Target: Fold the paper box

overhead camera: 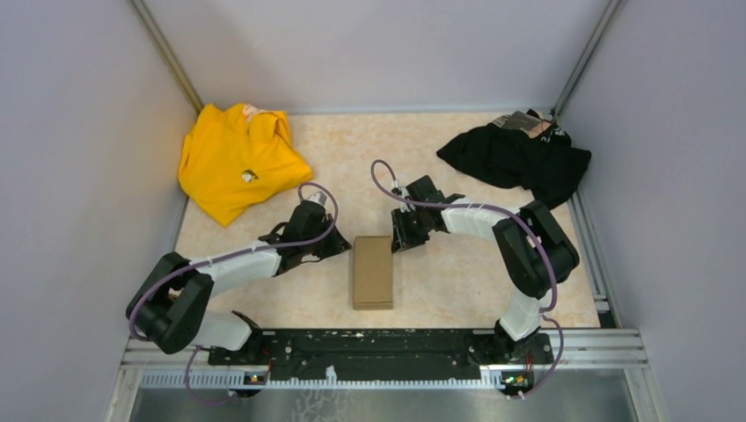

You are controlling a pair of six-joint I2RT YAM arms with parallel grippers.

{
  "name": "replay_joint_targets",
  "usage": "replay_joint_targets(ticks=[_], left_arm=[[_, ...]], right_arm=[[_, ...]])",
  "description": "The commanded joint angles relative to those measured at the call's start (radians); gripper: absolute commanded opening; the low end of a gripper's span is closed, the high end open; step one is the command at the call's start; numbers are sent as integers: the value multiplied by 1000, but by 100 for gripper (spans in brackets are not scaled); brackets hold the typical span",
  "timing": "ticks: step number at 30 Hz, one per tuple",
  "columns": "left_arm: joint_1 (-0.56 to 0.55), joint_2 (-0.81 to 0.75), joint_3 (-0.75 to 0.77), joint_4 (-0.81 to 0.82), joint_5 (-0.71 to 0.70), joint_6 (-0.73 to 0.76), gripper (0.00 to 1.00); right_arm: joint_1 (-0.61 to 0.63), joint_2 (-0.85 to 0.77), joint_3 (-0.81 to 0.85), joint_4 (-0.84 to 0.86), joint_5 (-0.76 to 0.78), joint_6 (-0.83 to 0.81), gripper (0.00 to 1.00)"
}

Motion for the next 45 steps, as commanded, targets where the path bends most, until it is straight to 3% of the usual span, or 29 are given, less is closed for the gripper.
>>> replay_joint_targets(ticks=[1, 16, 27, 36, 41, 45], left_arm=[[1, -49, -34, -30, -7, -3, 0], [45, 122, 37, 65, 20, 27, 0], [-1, 263, 137, 123, 108, -3, 0], [63, 83, 26, -2, 61, 51, 5], [76, -70, -45, -78, 36, 52, 16], [57, -186, -114, -143, 99, 5, 16]], right_arm=[[-28, 21, 28, -1, 90, -19, 28], [-28, 47, 71, -31, 105, -31, 28], [8, 90, 99, -15, 80, -12, 28], [-129, -28, -30, -18, 126, -32, 32], [-135, -105, -128, -2, 129, -31, 36], [-111, -201, -236, 5, 112, -14, 33]])
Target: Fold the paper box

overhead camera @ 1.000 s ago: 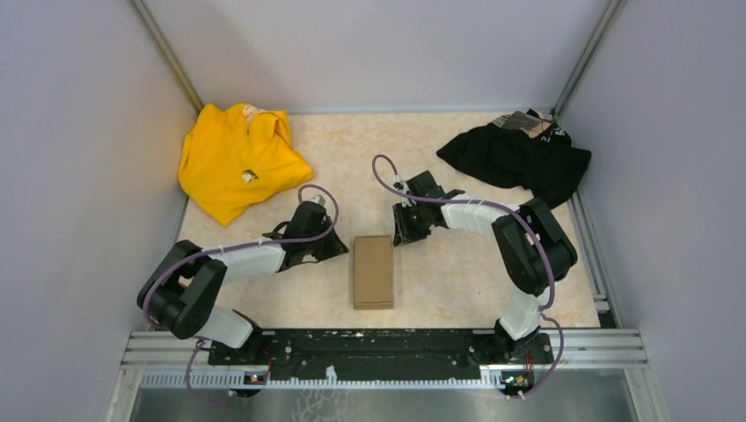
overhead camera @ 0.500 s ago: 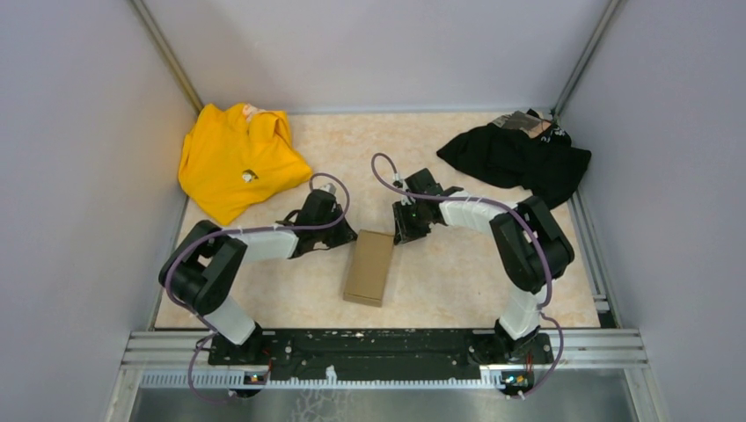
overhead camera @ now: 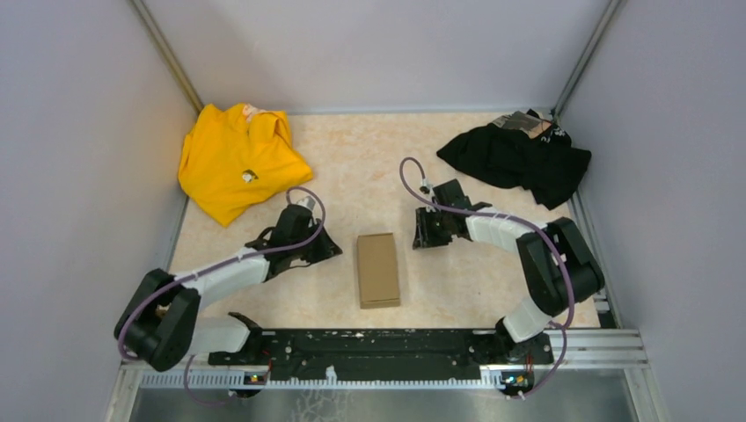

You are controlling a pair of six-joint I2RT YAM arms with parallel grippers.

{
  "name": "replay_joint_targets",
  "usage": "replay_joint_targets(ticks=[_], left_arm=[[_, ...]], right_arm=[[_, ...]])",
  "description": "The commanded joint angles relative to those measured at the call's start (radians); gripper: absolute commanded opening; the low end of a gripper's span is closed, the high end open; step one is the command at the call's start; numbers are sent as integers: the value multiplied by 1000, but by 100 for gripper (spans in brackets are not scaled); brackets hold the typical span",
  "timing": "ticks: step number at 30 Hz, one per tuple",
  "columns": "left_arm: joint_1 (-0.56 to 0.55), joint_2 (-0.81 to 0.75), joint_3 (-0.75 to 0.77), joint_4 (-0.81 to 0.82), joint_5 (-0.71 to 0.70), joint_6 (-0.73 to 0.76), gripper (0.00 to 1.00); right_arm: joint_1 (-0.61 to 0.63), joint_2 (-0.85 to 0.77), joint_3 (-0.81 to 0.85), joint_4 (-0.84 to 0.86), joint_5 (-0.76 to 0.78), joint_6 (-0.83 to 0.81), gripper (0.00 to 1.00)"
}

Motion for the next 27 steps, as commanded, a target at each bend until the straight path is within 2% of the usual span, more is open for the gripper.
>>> replay_joint_targets(ticks=[1, 5, 10, 20, 24, 27], left_arm=[[-33, -120, -82, -80, 61, -45, 15], [-134, -183, -157, -84, 60, -119, 9], [-235, -187, -228, -28, 25, -197, 8], [-375, 14, -172, 119, 1, -265, 6], [-441, 92, -134, 158, -27, -295, 6], [-452, 138, -93, 148, -37, -282, 5]], right_arm=[[35, -104, -127, -43, 36, 2, 32], [93, -226, -219, -43, 35, 60, 30], [156, -320, -286, -15, 31, 145, 30], [253, -231, -242, 60, 14, 208, 29], [308, -172, -215, 99, 8, 238, 29], [320, -154, -224, 126, 11, 261, 30]])
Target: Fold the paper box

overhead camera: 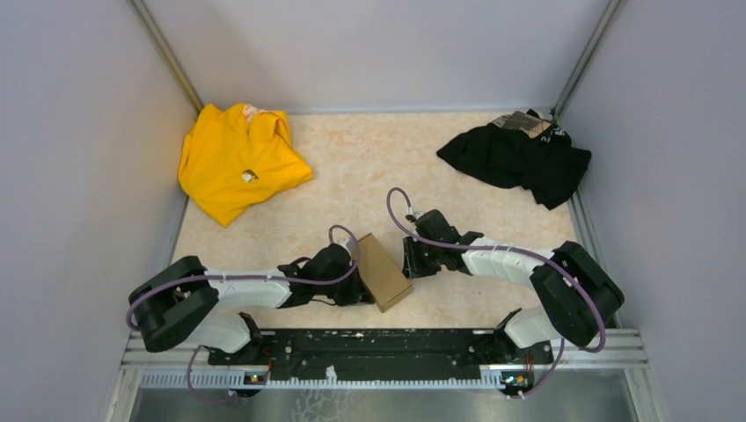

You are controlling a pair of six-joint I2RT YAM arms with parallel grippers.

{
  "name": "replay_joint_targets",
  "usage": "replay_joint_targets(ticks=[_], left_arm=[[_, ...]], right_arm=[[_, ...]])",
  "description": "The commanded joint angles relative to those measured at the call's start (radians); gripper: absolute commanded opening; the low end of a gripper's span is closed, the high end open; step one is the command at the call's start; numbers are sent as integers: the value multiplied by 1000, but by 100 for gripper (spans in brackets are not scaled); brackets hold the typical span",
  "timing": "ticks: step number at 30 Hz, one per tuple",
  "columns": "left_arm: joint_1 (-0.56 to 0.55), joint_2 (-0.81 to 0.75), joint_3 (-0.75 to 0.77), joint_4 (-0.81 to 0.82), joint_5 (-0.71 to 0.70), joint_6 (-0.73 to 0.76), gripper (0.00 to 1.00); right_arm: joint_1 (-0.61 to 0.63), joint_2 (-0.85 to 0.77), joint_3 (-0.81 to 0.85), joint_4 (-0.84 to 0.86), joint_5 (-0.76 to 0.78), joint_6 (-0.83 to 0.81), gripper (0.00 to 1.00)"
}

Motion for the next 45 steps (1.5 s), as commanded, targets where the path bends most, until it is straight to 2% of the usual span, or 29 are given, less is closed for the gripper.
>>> replay_joint_targets(ticks=[1, 6, 9, 14, 21, 27, 29, 30, 32, 34, 35, 36, 37, 41, 45], left_arm=[[-30, 85, 50, -9, -71, 8, 5], [-29, 58, 62, -38, -89, 20, 7], [-30, 51, 59, -25, -94, 14, 8], [-39, 144, 151, -5, -89, 33, 9], [-27, 284, 305, -19, -142, 104, 9], [4, 328, 423, -84, -131, 179, 15], [-1, 278, 453, -150, -59, 205, 26], [-14, 243, 460, -193, -53, 218, 35], [-33, 157, 456, -250, -59, 234, 46], [-34, 52, 456, -295, -86, 259, 54], [-33, 12, 472, -332, -109, 280, 61], [-33, -25, 488, -364, -153, 307, 86], [-28, -53, 511, -390, -176, 333, 97], [42, -122, 612, -497, -279, 445, 99], [268, -177, 653, -495, -305, 565, 99]], right_arm=[[46, 45, -4, 65, -1, 56, 30], [-87, -14, -15, -7, 4, -20, 35], [-153, -68, 26, -112, 78, -93, 39], [-258, -161, 48, -211, 164, -153, 47], [-297, -252, 68, -240, 272, -124, 55], [-332, -282, 64, -222, 255, -126, 60], [-338, -298, 83, -233, 256, -137, 64], [-340, -309, 94, -239, 256, -145, 66], [-343, -335, 113, -237, 256, -163, 68], [-343, -358, 133, -222, 228, -175, 79], [-343, -375, 144, -206, 213, -179, 91], [-343, -389, 153, -181, 190, -186, 98], [-343, -398, 164, -152, 169, -194, 99], [-343, -386, 227, -21, 125, -249, 99], [-343, -306, 349, 20, 236, -299, 99]])
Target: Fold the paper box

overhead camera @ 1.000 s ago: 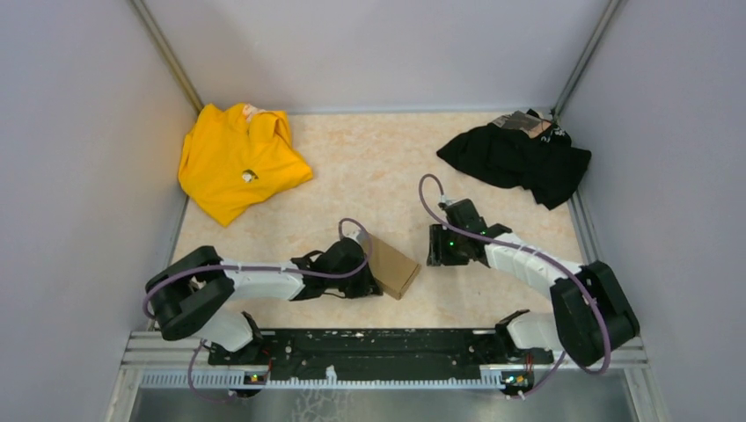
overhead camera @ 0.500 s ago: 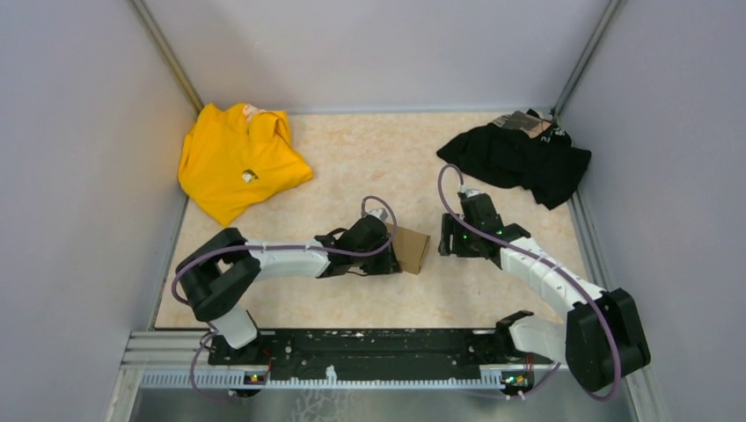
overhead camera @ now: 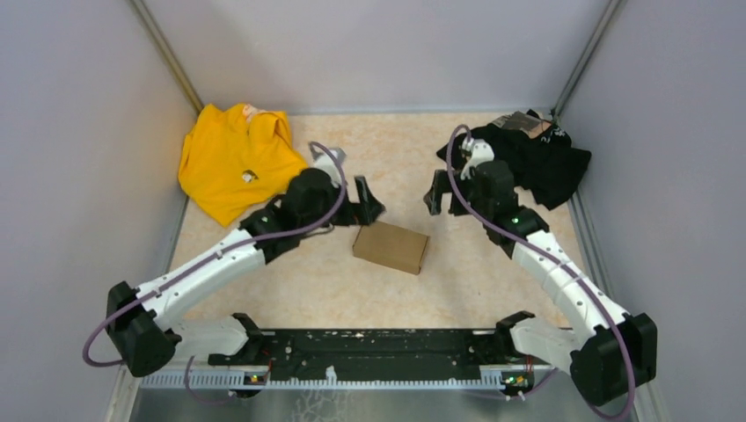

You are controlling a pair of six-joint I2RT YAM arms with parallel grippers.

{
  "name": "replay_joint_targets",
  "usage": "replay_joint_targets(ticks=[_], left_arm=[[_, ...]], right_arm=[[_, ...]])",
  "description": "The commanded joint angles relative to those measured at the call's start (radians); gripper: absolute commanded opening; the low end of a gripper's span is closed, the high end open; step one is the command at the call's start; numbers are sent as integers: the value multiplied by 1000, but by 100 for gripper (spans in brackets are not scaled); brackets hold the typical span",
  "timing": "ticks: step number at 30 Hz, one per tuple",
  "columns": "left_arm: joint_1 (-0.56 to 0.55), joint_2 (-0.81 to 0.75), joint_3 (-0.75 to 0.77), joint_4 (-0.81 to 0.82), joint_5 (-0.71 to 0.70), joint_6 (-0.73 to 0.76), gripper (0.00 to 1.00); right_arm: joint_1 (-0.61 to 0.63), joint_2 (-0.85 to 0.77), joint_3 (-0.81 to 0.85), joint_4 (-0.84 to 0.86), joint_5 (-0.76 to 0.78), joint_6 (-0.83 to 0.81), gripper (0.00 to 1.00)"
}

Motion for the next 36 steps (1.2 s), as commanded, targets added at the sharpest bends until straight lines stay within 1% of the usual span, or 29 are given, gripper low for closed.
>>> replay_joint_targets(ticks=[1, 2, 4, 5, 7, 8, 10, 12, 13, 14, 15, 17, 18, 22, 24, 25, 28, 29, 30, 32, 34, 36], left_arm=[[238, -57, 42, -68, -107, 183, 99], [312, -71, 45, -55, -123, 213, 99], [422, -90, 52, -61, -150, 230, 99], [465, -101, 39, -58, -167, 232, 99], [526, -145, -38, 6, -189, 243, 99], [536, -167, -97, 59, -213, 259, 99], [540, -207, -217, 155, -293, 288, 99], [543, -219, -327, 236, -392, 294, 99], [546, -219, -383, 299, -396, 324, 99], [546, -218, -445, 391, -366, 395, 99], [546, -210, -508, 518, -362, 469, 99], [551, -177, -581, 615, -425, 499, 99], [558, -155, -601, 660, -426, 526, 99], [580, -11, -628, 792, -412, 583, 99], [595, 61, -645, 891, -354, 617, 99], [600, 111, -652, 941, -324, 662, 99], [609, 212, -647, 1062, -271, 729, 99], [610, 224, -633, 1056, -248, 735, 99], [616, 238, -627, 1080, -233, 733, 99], [633, 267, -625, 1141, -223, 733, 99], [652, 295, -595, 1124, -220, 735, 99], [668, 310, -587, 1140, -209, 750, 99]], right_arm=[[-11, 63, 151, 154, 113, -83, 99], [-28, 68, 153, 187, 130, -91, 99], [-104, 69, 122, 249, 136, -52, 99], [-161, 62, 90, 280, 131, -22, 99], [-262, 17, -11, 367, 121, 12, 99], [-300, -16, -79, 417, 142, 0, 99], [-312, -94, -217, 541, 232, -34, 99], [-314, -161, -335, 630, 296, -57, 99], [-314, -184, -385, 670, 314, -74, 99], [-314, -200, -427, 705, 339, -88, 99], [-314, -210, -461, 733, 369, -95, 99], [-314, -214, -522, 794, 413, -118, 99], [-314, -206, -547, 825, 431, -124, 99], [-314, -131, -637, 1014, 458, -155, 99], [-314, -58, -659, 1107, 445, -172, 99], [-314, 4, -662, 1162, 447, -176, 99], [-314, 117, -689, 1297, 447, -187, 99], [-314, 139, -686, 1335, 441, -190, 99], [-315, 157, -680, 1353, 432, -191, 99], [-315, 223, -684, 1446, 440, -211, 99], [-316, 306, -693, 1550, 437, -222, 99], [-316, 394, -694, 1634, 432, -228, 99]])
